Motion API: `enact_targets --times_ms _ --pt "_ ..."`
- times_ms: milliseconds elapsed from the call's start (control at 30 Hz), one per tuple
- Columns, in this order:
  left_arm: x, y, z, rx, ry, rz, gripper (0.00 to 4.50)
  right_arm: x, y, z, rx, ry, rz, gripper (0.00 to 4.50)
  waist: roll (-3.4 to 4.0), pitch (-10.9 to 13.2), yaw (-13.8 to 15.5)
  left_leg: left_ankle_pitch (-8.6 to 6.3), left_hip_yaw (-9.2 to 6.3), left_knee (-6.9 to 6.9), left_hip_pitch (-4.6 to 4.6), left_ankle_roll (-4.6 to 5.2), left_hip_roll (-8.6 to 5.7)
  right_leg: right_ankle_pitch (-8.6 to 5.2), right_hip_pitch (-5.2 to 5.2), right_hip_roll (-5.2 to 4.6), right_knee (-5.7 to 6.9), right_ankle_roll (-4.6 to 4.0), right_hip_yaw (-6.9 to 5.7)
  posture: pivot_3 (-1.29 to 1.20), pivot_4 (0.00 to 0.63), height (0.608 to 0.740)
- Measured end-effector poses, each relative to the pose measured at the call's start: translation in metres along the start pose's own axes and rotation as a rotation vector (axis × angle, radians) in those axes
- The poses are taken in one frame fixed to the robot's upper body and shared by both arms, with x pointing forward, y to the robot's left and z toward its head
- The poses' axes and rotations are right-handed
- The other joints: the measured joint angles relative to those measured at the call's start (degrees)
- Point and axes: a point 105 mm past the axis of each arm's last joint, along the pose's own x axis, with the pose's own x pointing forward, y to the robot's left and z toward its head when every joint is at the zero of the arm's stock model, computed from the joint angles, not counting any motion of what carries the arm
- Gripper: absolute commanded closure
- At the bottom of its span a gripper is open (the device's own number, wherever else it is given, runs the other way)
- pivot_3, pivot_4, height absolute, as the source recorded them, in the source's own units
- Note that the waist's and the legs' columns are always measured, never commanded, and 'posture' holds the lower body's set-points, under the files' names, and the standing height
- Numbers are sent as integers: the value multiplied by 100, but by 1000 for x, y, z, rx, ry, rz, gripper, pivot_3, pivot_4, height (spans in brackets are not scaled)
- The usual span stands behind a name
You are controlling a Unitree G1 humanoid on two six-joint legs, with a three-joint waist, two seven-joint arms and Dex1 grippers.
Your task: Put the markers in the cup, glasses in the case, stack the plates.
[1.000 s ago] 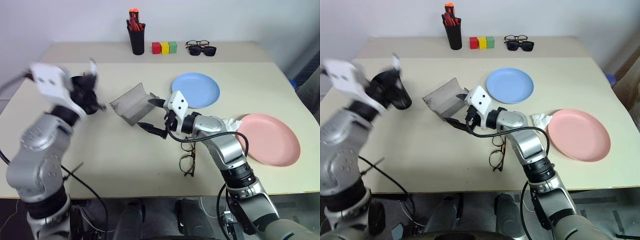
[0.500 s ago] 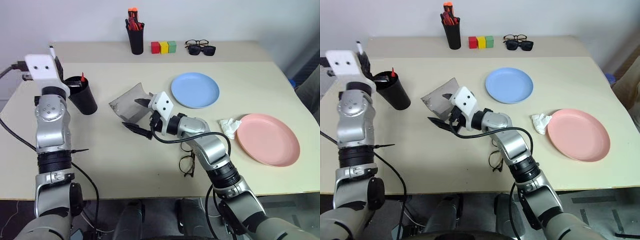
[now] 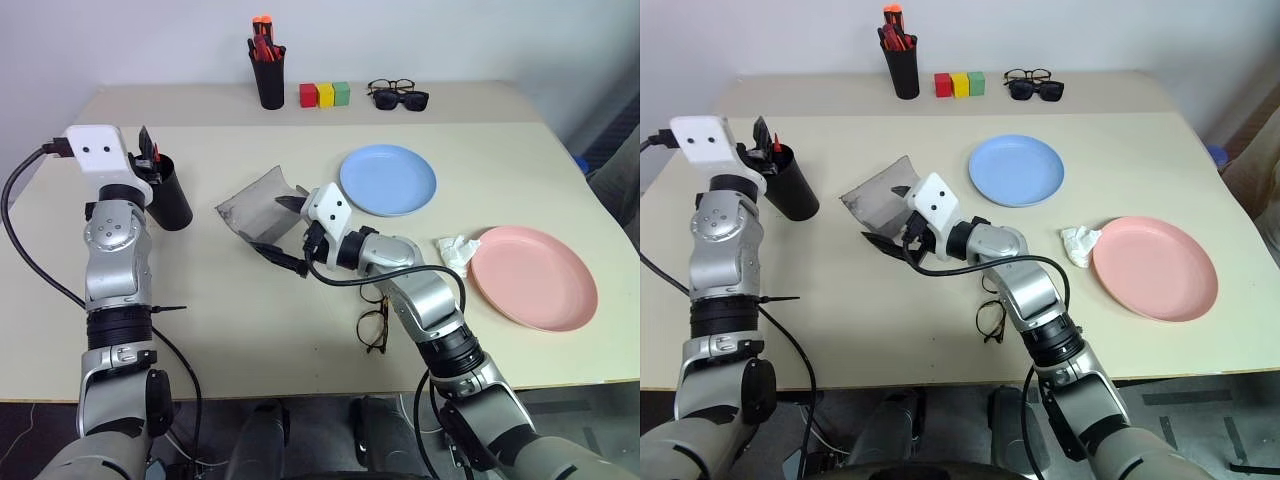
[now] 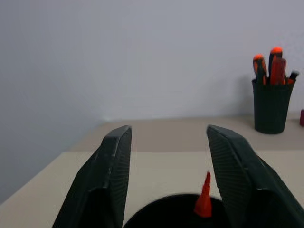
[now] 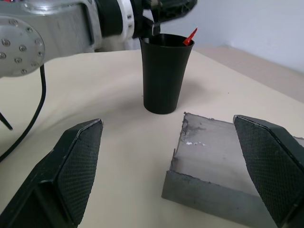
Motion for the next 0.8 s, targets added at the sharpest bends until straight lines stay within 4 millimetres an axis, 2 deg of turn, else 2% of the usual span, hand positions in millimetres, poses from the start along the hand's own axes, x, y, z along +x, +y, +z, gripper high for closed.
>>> enact_targets --times_ms 33,67,133,200,333,433,533,633,767,800 --pt "0 -10 13 -31 -35 -67 1290 -3 -3 -1 -7 11 -7 0 0 0 13 0 0 1 -2 0 0 0 2 -1 -1 0 0 0 150 740" --pt "-2 -25 24 -44 -42 -173 938 -8 -7 -2 -18 22 -12 0 0 0 20 0 0 1 -2 0 0 0 3 -1 -2 0 0 0 150 740" --pt "-14 -57 29 -13 26 -407 62 -20 -18 -4 -45 47 -37 0 3 -1 16 0 1 1 1 0 -2 0 8 -2 -2 0 1 0 150 740" --pt "-35 -86 7 20 195 -610 21 -35 -29 -8 -62 79 -72 0 5 0 -8 0 2 0 7 1 -2 -1 10 -1 0 0 2 0 150 740" --pt "-69 -120 -40 -74 523 -793 21 -55 -39 -18 -45 126 -123 0 7 2 -38 -1 1 0 8 4 3 -1 5 6 6 -1 2 0 150 740" --pt "-67 -130 -68 -70 706 -778 21 -60 -37 -17 -46 122 -140 0 6 2 -18 -1 -1 3 8 4 3 -2 5 8 10 0 0 0 150 740" --pt "-69 -134 -84 -77 792 -784 830 -62 -34 -16 -46 119 -151 0 6 3 -15 -1 2 1 6 4 3 -2 5 5 4 0 2 0 150 740" --pt "-76 -140 -95 -92 837 -819 2288 -63 -33 -16 -42 119 -168 0 6 3 -6 -1 1 1 3 4 3 -2 3 4 3 0 2 0 150 740" --pt "-79 -144 -96 -91 839 -874 4348 -65 -31 -16 -41 121 -188 0 6 3 2 -1 2 2 3 4 3 -2 4 3 3 0 2 0 150 740" --pt "-80 -146 -96 -87 832 -898 4435 -67 -30 -17 -38 125 -193 0 6 3 2 -1 2 2 3 4 2 -2 4 2 2 0 2 0 150 740"
